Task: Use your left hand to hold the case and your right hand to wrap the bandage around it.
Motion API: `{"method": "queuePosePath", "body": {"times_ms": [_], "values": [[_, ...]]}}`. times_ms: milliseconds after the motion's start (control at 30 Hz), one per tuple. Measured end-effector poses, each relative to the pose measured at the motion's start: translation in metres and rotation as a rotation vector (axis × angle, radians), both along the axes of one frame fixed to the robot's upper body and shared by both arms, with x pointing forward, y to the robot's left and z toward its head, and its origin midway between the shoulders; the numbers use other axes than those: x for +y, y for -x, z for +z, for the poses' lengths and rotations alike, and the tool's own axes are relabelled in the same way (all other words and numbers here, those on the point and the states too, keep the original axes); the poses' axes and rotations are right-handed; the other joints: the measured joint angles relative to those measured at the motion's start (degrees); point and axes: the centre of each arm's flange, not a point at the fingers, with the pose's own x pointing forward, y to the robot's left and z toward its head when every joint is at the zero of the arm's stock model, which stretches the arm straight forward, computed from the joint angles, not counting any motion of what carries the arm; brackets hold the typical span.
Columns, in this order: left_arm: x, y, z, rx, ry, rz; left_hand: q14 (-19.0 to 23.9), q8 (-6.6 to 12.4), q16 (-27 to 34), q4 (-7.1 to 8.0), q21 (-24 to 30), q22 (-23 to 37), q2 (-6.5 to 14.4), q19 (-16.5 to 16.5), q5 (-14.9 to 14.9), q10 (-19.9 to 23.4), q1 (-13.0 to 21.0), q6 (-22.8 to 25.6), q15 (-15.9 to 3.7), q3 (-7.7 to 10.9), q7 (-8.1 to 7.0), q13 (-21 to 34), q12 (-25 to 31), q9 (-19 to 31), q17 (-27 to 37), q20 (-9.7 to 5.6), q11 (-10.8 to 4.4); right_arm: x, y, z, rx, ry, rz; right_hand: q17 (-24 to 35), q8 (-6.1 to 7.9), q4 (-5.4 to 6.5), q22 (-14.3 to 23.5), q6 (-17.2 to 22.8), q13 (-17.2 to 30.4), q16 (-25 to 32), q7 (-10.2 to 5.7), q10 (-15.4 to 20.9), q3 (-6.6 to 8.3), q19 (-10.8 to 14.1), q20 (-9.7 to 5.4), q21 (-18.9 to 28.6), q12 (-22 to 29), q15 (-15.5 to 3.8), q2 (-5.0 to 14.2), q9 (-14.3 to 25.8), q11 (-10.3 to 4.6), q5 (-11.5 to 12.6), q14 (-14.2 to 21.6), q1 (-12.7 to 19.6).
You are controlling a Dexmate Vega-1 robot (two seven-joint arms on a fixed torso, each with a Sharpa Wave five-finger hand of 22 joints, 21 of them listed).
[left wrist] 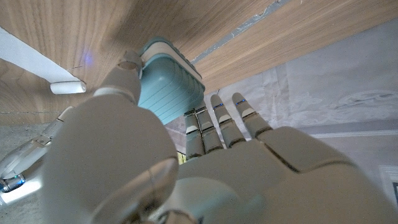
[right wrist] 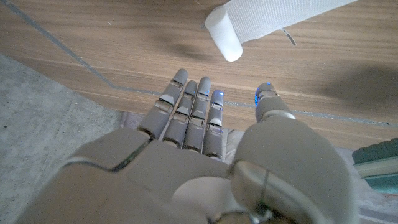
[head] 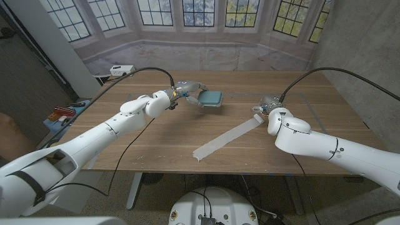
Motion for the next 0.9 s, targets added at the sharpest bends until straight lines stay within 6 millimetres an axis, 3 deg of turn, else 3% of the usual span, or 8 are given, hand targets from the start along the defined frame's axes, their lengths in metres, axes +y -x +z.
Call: {"method": "queuePosePath", "body": {"times_ms": [900], "values": [[-0.002, 0.001, 0.0, -0.001, 0.004, -0.006, 0.0, 0.01, 0.0, 0.0, 0.0, 0.0, 0.0, -0.3, 0.2, 0.0, 0.0, 0.0, 0.0, 0.0, 0.0, 0.5, 0.0, 0.0, 0.3, -0.31, 0.0, 0.003, -0.007, -0.018, 0.027, 0.051, -0.045, 0.6, 0.0, 0.24, 0.0, 2.6, 1.2, 0.4, -0.73, 2.7, -0.24, 1.2, 0.19, 0.0, 2.6, -1.17, -0.27, 0.3, -0.29, 0.0, 2.0, 1.8]]}}
